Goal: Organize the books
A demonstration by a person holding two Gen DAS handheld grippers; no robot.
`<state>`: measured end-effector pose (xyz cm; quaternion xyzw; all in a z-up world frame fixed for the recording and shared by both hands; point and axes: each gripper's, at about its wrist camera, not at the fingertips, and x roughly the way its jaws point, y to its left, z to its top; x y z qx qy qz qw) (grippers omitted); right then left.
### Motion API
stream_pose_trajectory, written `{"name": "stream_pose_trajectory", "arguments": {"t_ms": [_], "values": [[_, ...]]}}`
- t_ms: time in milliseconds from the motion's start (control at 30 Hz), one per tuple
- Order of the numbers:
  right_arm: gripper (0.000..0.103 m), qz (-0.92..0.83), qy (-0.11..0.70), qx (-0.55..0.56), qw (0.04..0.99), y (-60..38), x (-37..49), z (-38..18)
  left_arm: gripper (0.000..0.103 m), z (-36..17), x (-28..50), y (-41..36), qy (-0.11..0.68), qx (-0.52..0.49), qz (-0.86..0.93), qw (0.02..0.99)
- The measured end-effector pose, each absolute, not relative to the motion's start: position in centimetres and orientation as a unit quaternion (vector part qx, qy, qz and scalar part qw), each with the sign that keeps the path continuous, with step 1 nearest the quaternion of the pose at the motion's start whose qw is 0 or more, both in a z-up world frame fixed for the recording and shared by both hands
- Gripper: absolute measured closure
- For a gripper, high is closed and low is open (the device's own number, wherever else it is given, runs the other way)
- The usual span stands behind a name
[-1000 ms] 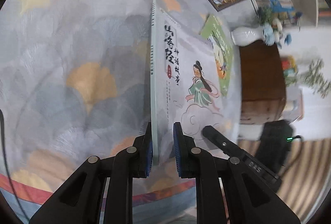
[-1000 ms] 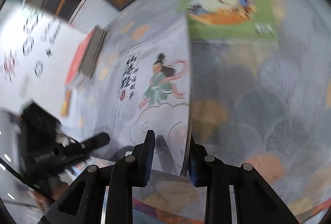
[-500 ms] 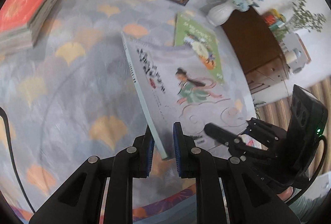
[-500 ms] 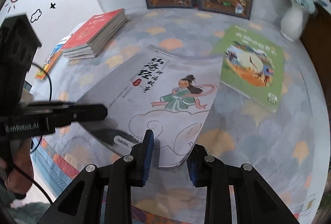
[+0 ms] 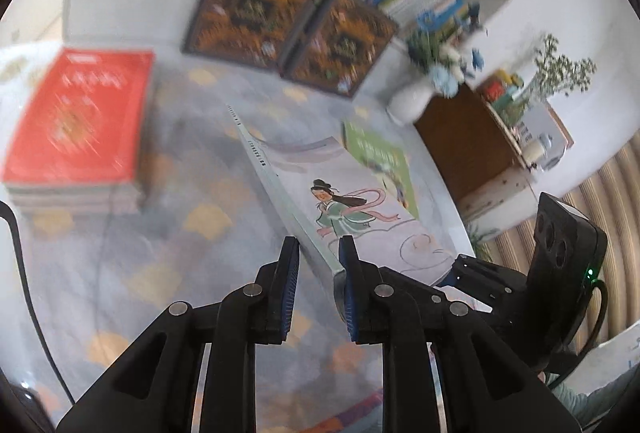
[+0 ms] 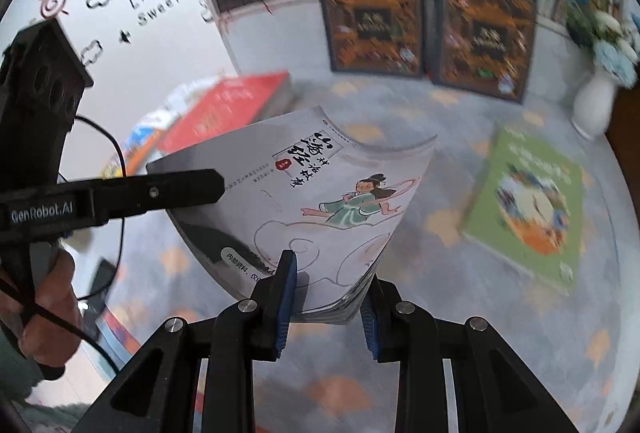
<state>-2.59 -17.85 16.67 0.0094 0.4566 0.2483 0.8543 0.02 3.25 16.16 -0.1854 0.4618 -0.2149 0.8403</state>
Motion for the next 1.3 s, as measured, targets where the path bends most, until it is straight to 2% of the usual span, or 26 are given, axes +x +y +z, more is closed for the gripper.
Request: {"name": "stream_pose_trajectory", "arguments": {"t_ms": [233, 467, 1000, 1167, 1300], "values": [[0.073, 0.282, 0.434, 0.017, 0.855, -9.4, 1.1, 17.9, 0.085, 18.2, 1.7, 11.5, 0.422, -0.198, -0.175, 0.867], [0.072, 0.294, 0.448, -0.020, 0.844, -1.1, 3.7, 16.5, 0.084, 15.5, 3.7, 19.6, 0.430, -0.233, -0.134, 0.862], [0.071, 0.250, 0.494, -0.052, 0.831, 5.3, 9.6, 14.3, 0.086, 9.8, 9.0, 25.9, 0.452, -0.290, -0.117, 0.836], [0.071, 0.240, 0.506, -0.056, 0.827, 5.9, 10.4, 13.1, 0.086, 8.1, 8.8, 27.1, 0.466, -0.309, -0.103, 0.823], [0.069, 0.239, 0.545, -0.037, 0.803, 5.5, 10.8, 10.6, 0.086, 7.3, 7.6, 28.2, 0.474, -0.315, -0.075, 0.819]]}}
